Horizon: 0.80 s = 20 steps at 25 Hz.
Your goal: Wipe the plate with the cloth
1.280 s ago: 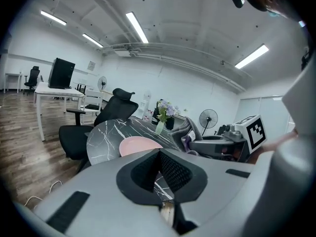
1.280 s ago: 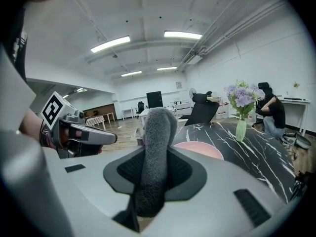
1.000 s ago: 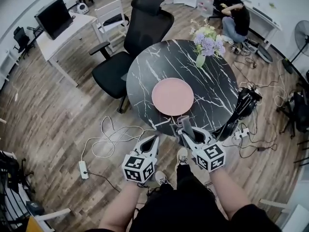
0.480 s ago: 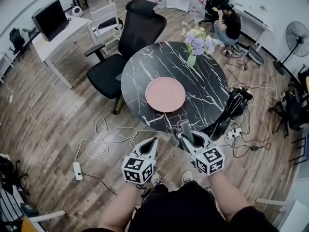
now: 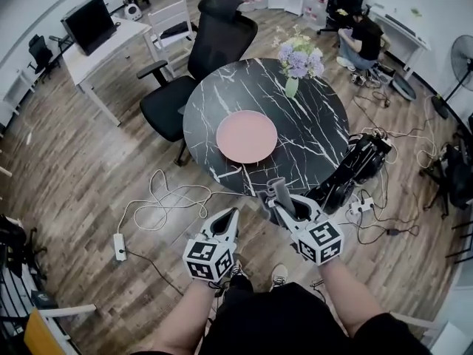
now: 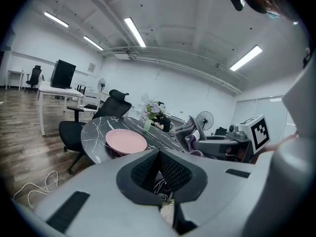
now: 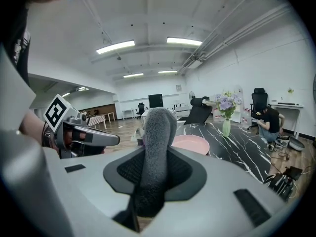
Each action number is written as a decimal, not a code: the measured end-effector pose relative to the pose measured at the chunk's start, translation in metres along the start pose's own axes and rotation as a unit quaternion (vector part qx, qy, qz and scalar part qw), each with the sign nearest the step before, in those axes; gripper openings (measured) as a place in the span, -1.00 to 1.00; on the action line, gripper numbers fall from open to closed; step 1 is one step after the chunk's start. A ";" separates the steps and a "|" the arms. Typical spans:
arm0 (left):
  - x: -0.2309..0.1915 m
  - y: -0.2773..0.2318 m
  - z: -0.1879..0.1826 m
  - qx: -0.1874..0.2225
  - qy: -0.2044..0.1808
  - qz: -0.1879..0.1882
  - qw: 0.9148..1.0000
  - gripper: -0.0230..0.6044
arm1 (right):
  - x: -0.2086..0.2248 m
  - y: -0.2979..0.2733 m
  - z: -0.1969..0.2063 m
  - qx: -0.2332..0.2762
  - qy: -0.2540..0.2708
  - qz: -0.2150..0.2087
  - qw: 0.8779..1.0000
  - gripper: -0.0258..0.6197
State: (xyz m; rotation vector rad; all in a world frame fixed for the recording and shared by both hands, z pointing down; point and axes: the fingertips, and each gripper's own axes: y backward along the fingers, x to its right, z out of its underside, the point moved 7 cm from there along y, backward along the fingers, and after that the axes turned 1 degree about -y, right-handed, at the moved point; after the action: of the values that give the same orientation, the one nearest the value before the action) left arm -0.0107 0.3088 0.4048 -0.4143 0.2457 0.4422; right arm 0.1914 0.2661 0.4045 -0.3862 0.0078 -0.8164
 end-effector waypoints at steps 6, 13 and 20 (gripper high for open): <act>0.034 0.009 0.012 0.011 0.003 -0.030 0.999 -0.87 | 0.007 0.023 0.008 0.005 0.004 -0.030 1.000 -0.59; 0.058 0.015 0.022 0.022 0.009 -0.052 0.998 -0.87 | 0.012 0.040 0.011 0.010 0.014 -0.054 0.998 -0.59; 0.070 0.011 0.030 0.022 0.011 -0.061 0.998 -0.87 | 0.020 0.048 0.019 0.008 0.013 -0.064 0.998 -0.59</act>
State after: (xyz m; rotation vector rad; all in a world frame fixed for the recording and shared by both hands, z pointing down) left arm 0.0498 0.3563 0.4062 -0.3898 0.2492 0.3116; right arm 0.2420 0.2879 0.4093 -0.3629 0.0001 -0.9465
